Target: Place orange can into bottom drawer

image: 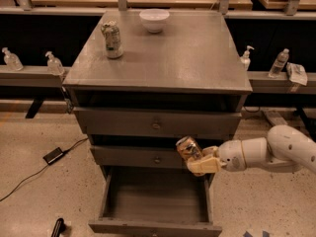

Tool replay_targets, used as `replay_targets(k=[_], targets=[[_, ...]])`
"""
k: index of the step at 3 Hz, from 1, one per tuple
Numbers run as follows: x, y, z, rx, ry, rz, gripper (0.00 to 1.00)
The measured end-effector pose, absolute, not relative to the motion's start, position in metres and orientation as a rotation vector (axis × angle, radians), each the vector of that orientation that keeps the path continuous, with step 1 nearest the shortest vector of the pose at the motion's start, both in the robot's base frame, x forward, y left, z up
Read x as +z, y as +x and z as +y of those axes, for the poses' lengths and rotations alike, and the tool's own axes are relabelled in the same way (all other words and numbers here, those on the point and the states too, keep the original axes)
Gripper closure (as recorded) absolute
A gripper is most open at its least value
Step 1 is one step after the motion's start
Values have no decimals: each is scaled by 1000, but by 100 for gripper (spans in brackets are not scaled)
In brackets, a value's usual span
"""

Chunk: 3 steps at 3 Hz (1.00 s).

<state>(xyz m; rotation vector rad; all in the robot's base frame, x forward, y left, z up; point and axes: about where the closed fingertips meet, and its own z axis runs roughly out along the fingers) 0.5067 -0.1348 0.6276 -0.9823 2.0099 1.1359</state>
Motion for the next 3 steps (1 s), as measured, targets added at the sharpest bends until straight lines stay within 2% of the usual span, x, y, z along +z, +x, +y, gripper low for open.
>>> replay_targets(k=[1,3], targets=[[563,516,-164,1215,-813,1975,100],[409,510,-175,1461,-649,2059,100]])
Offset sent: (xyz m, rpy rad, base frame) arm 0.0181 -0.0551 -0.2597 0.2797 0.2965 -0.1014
